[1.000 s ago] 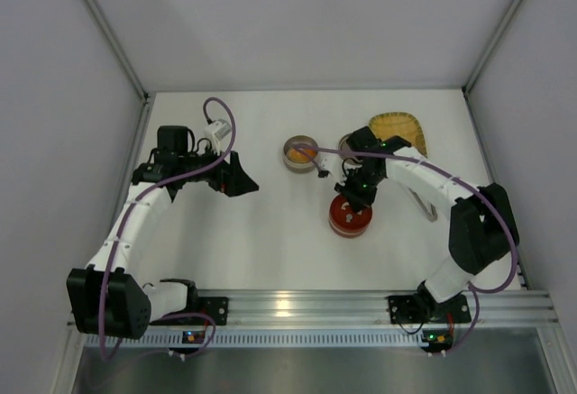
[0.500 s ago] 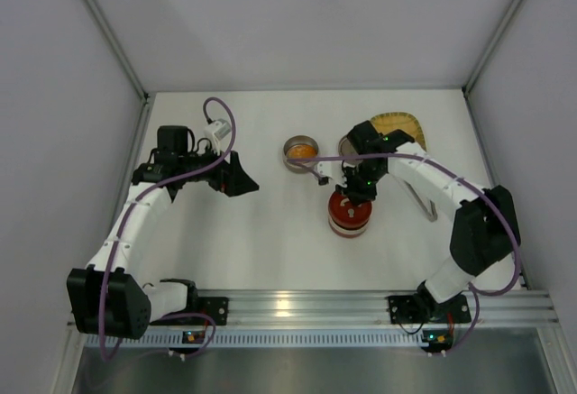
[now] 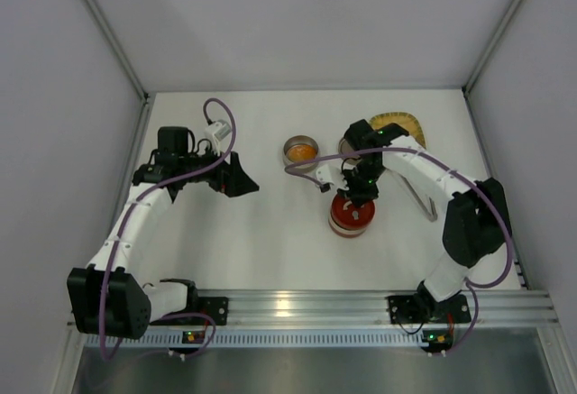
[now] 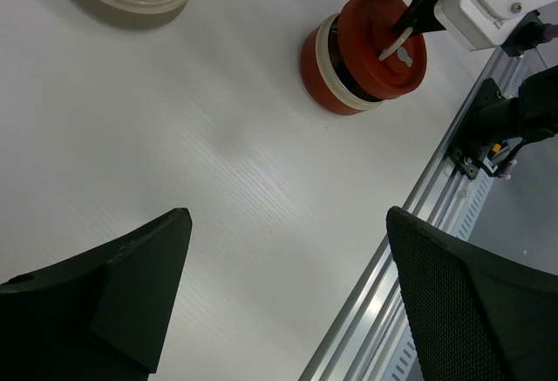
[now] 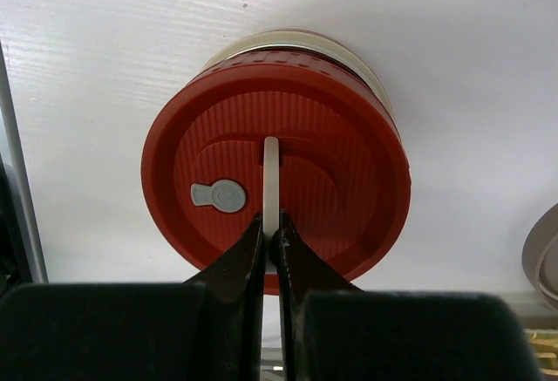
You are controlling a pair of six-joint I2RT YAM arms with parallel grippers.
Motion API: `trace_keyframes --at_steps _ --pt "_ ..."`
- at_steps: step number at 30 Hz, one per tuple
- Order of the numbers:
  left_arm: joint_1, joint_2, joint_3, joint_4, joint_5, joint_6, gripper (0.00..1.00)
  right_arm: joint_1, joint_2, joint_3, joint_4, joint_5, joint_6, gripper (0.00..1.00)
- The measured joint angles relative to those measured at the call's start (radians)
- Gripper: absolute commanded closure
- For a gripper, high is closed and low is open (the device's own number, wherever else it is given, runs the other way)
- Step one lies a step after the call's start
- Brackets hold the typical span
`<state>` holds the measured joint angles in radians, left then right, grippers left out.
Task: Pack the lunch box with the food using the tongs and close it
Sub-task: Close the box lid on the packing box.
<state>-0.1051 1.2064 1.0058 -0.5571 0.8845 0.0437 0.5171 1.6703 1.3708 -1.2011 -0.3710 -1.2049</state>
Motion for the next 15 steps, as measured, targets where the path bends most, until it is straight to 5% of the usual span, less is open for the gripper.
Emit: trace_keyframes --at_steps 15 --pt "0.017 0.0 -0.02 0.035 0.008 -0.035 0.02 0.027 0.002 -0.051 0.016 0.012 -0.039 1.0"
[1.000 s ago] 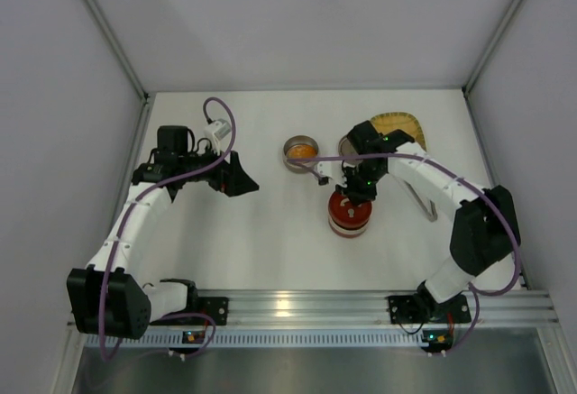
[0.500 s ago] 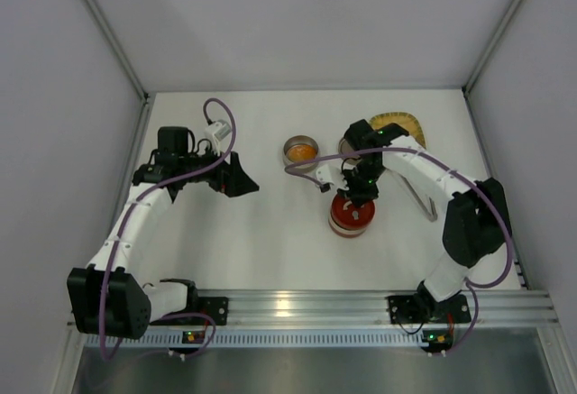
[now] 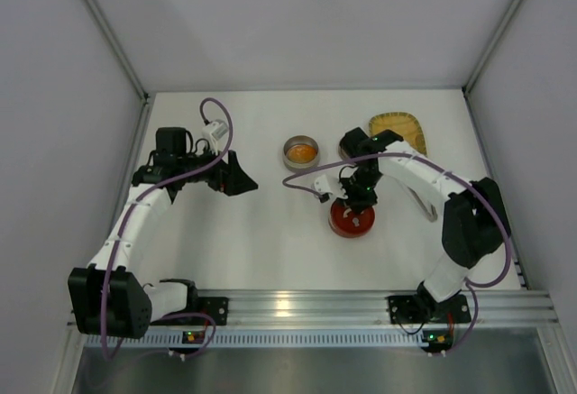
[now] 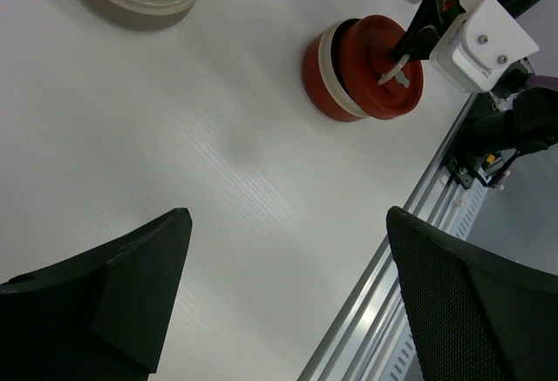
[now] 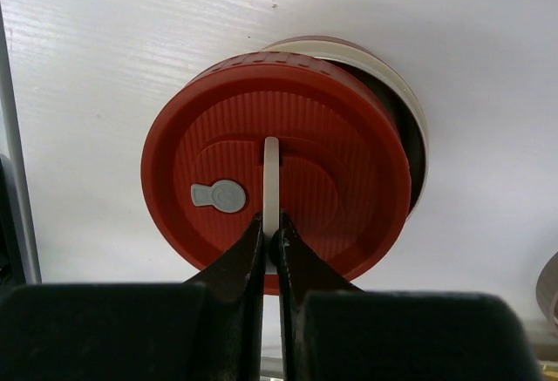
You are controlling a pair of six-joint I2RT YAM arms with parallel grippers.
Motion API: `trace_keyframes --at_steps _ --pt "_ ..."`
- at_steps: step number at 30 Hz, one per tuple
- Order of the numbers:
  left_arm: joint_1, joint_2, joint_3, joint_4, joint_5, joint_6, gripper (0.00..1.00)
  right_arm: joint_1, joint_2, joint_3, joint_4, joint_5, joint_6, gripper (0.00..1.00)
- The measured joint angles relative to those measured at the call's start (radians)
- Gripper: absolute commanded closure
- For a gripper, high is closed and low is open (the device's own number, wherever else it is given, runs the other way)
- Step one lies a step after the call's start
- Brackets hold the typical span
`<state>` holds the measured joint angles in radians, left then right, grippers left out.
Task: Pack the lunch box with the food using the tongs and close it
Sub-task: Close the box lid on the packing box.
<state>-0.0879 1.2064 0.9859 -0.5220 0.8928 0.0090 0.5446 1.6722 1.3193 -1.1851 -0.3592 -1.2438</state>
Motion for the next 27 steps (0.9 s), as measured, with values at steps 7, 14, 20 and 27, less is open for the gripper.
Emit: trace_keyframes --at_steps 7,14,20,27 --pt "0.002 0.0 -0.001 0.0 0.007 -0.006 0.02 0.012 0.0 -0.011 0.009 0.018 -0.025 1.0" --pt "0.003 0.0 -0.003 0.005 0.008 -0.006 0.02 0.016 0.0 -0.01 0.01 0.025 -0.032 1.0" --pt "0.006 0.0 -0.012 0.007 0.008 -0.006 0.02 0.017 0.014 0.008 0.011 0.03 -0.04 1.0" --pt "0.014 0.0 -0.014 0.007 0.019 -0.006 0.02 0.017 0.042 0.039 0.011 0.038 -0.042 1.0"
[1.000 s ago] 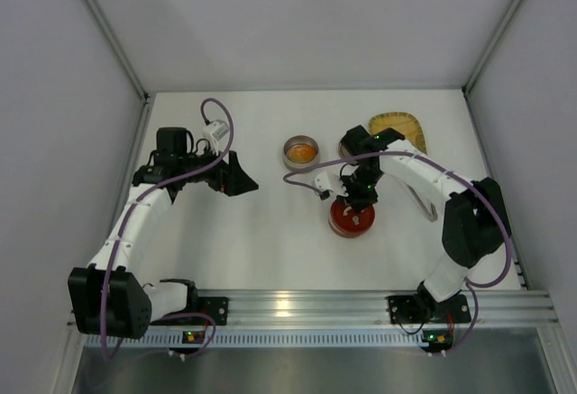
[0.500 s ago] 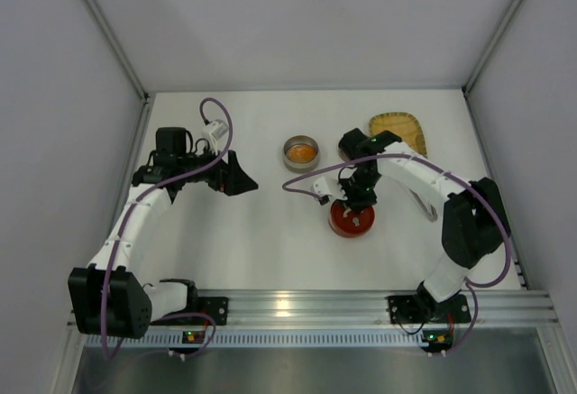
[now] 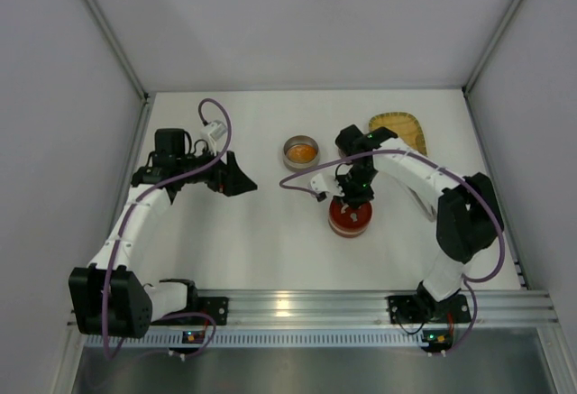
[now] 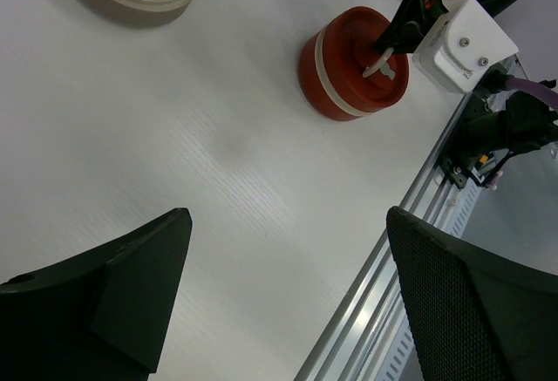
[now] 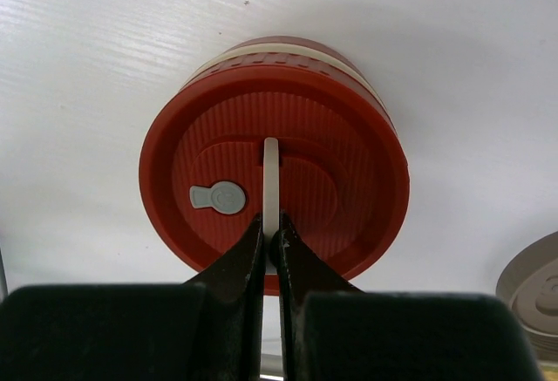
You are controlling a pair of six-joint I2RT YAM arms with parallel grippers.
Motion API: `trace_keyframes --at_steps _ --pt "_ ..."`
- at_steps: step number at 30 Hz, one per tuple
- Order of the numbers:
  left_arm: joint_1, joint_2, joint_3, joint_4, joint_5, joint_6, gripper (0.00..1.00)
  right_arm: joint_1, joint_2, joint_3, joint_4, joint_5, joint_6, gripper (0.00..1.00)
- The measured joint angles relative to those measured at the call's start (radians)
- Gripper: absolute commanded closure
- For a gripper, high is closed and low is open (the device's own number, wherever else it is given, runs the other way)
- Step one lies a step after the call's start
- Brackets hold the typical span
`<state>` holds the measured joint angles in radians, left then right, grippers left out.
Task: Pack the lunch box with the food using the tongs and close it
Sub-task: Close the box lid on the packing box.
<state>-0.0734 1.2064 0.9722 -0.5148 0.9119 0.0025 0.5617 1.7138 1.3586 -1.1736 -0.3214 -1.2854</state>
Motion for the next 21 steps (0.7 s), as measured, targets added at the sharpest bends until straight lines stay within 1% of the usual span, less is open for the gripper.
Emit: trace_keyframes --at_steps 21 --pt "0.014 0.0 0.0 0.0 0.015 0.0 0.02 0.013 0.016 0.002 0.006 0.01 -0.005 1.0"
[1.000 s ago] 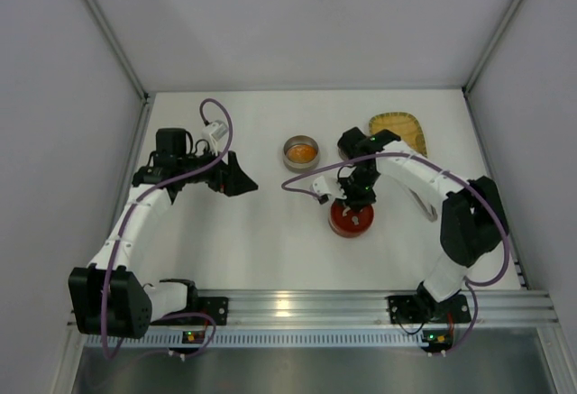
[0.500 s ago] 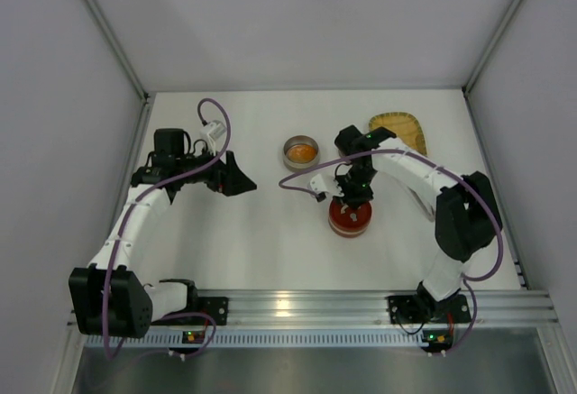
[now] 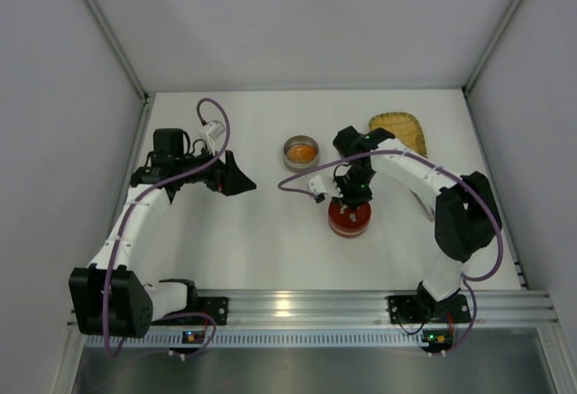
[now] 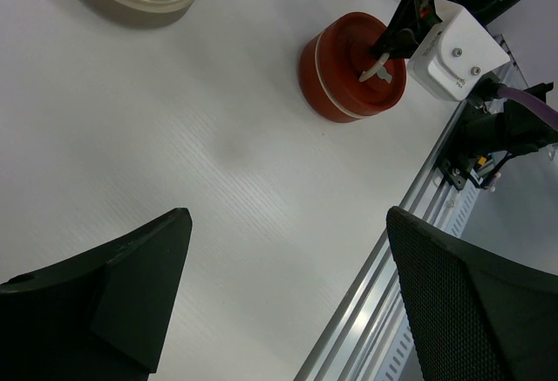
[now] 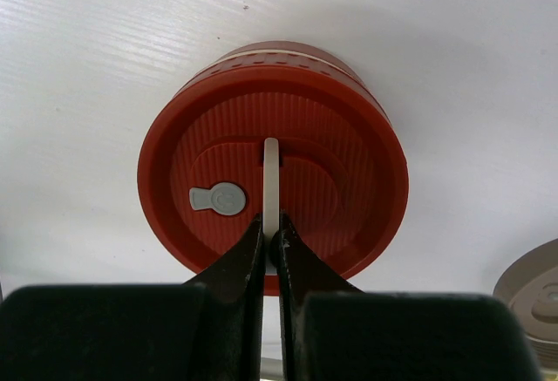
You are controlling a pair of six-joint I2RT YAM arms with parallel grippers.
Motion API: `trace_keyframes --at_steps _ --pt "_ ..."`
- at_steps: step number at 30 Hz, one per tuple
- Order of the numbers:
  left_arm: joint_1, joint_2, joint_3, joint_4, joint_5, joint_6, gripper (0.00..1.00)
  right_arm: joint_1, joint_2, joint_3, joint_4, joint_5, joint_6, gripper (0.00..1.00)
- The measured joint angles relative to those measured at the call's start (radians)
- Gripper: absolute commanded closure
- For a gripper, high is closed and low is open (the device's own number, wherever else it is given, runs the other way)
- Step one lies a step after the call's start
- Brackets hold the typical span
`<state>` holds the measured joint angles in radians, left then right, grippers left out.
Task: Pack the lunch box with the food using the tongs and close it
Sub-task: Close the box lid on the packing box.
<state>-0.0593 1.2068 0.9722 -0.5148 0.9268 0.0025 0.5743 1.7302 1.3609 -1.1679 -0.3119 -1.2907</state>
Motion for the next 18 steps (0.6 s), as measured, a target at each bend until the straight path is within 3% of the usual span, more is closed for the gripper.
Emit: trace_keyframes --at_steps 18 --pt "0.003 0.0 0.0 0.0 0.004 0.0 0.02 0.0 -0.011 -0.026 0.03 -0.001 0.009 1.0"
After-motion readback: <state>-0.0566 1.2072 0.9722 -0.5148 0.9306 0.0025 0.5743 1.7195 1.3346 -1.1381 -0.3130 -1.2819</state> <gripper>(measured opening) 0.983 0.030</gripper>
